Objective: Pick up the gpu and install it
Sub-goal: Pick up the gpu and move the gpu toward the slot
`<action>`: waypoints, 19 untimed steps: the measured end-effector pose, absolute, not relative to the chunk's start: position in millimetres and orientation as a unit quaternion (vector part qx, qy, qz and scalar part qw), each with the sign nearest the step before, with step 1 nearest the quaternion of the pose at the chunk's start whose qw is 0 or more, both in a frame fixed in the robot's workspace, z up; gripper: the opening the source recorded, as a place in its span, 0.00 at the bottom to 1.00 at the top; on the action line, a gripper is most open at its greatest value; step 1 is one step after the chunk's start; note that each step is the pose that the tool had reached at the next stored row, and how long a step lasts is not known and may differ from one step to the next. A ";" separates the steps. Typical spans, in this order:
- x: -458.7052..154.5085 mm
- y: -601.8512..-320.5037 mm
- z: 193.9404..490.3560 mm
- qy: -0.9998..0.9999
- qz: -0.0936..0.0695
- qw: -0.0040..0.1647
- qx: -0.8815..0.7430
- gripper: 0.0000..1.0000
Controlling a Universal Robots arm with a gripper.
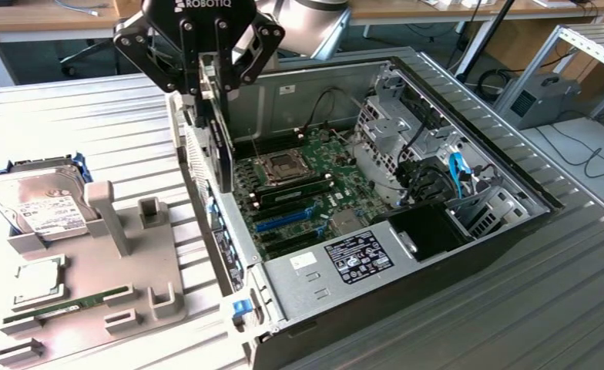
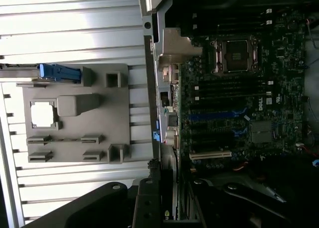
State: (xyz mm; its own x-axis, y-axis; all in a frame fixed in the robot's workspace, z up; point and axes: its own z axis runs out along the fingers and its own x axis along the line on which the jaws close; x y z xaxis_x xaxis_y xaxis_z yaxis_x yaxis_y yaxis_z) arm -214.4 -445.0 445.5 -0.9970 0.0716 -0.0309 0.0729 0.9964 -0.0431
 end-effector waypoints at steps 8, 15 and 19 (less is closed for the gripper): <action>-207.4 -445.0 445.4 0.999 -0.022 0.015 0.036 0.26; -199.9 -445.0 445.2 0.999 -0.022 0.015 0.036 0.26; -196.7 -445.0 445.1 0.999 -0.022 0.015 0.036 0.26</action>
State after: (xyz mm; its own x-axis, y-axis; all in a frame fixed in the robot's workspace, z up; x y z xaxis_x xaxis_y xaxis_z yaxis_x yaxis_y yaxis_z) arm -196.7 -445.0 445.1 -0.9969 0.0716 -0.0310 0.0730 0.9964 -0.0435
